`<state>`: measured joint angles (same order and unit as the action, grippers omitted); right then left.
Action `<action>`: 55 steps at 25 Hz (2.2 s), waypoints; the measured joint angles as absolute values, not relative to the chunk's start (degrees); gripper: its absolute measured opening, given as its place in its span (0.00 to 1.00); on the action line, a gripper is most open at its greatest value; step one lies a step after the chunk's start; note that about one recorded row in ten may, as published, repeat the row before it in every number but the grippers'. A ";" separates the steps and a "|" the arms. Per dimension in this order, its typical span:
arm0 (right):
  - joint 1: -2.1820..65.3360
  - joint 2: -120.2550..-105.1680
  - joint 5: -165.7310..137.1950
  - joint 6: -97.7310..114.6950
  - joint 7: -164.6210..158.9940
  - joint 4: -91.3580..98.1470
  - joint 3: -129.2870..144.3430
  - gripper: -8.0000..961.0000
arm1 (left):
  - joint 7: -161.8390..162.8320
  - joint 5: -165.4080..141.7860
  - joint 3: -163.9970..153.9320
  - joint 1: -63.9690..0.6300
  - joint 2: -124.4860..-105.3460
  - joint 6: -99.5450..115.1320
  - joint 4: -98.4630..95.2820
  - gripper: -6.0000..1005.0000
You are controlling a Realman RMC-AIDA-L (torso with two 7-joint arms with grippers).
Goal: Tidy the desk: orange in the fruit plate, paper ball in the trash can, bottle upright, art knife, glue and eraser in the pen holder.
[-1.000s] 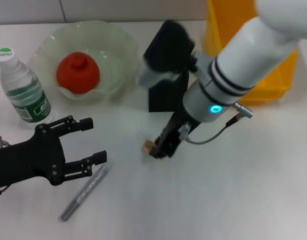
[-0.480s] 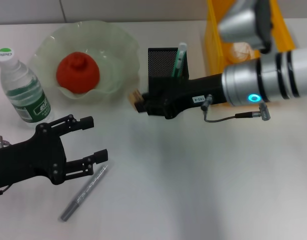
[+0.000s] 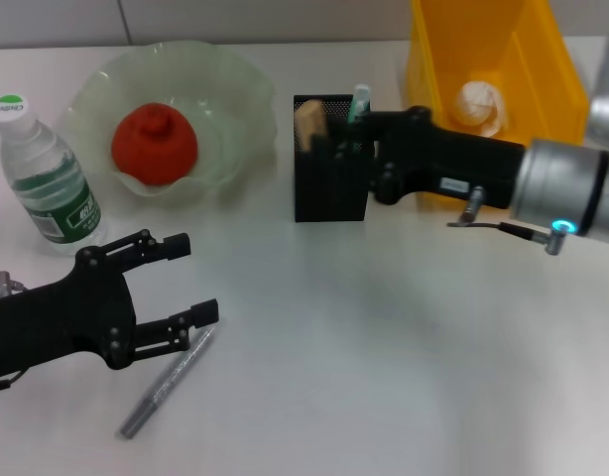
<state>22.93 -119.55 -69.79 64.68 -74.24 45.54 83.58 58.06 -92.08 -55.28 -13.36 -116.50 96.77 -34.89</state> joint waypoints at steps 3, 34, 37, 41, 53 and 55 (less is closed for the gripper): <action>22.80 -119.53 -64.21 65.02 -66.21 40.49 82.46 0.25 | 57.93 -92.16 -55.28 -13.33 -116.63 96.77 -34.89 0.73; 29.01 -119.79 -54.80 63.44 -48.85 24.75 79.00 0.27 | 57.92 -92.19 -55.28 -13.80 -116.63 96.68 -34.89 0.72; 29.36 -119.81 -54.82 63.39 -48.84 24.31 79.22 0.27 | 57.92 -92.19 -55.28 -13.80 -116.63 96.67 -34.89 0.72; 29.51 -119.80 -54.85 63.36 -48.82 24.10 79.53 0.27 | 57.92 -92.19 -55.28 -13.80 -116.63 96.68 -34.89 0.72; 28.60 -119.81 -54.45 67.49 -48.78 24.07 79.54 0.37 | 57.92 -91.81 -55.25 -13.66 -116.63 96.71 -34.89 0.72; 28.15 -119.79 -54.44 69.14 -48.78 24.06 79.54 0.37 | 58.09 -91.77 -55.11 -13.63 -116.62 96.78 -34.89 0.72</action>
